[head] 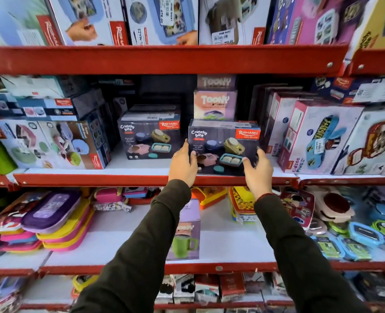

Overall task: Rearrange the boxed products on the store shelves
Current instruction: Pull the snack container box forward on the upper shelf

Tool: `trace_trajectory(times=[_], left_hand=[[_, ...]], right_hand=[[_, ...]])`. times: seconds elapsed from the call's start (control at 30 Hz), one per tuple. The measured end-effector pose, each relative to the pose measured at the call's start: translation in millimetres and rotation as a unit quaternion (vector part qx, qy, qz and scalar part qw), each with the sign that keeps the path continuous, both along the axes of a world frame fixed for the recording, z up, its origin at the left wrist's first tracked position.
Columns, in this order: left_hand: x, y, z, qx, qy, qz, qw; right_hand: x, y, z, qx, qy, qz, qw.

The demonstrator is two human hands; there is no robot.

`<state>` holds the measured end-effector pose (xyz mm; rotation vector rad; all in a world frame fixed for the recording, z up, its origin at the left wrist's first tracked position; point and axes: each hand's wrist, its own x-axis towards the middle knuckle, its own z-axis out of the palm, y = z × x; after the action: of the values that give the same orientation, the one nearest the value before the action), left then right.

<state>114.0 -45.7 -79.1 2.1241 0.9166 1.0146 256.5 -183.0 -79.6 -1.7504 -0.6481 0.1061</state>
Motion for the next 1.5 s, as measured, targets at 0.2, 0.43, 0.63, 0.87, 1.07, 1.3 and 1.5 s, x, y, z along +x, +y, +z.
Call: trace_trajectory(times=[0.2, 0.43, 0.63, 0.87, 1.07, 1.3, 1.5], left_hand=[[-19.6, -6.6, 20.3, -0.021, -0.15, -0.005, 0.988], [-50.1, -15.7, 21.8, -0.046, -0.268, 0.005, 0.962], [-69.8, -6.5, 18.8, -0.029, -0.268, 0.022, 0.963], [-114.5, 28.4, 23.1, -0.022, -0.255, 0.046, 0.966], [-152.8, 72.6, 15.0, -0.051, -0.199, 0.081, 0.975], [-159.8, 91.9, -0.1, -0.095, -0.153, 0.119, 0.976], [-156.0, 96.8, -7.1, -0.085, -0.153, 0.137, 0.975]], right_hand=[[-7.8, -10.1, 20.1, 0.068, 0.005, 0.015, 0.998], [-31.1, -17.5, 25.1, 0.114, -0.048, 0.012, 0.992], [-52.1, -12.4, 28.6, 0.123, -0.064, 0.017, 0.99], [-75.9, 24.3, 35.1, 0.113, -0.078, 0.067, 0.988], [-104.4, 77.2, 27.0, 0.075, -0.089, 0.128, 0.985], [-113.7, 112.9, -3.1, 0.025, -0.078, 0.13, 0.988], [-112.1, 115.9, -7.5, 0.01, -0.086, 0.134, 0.987]])
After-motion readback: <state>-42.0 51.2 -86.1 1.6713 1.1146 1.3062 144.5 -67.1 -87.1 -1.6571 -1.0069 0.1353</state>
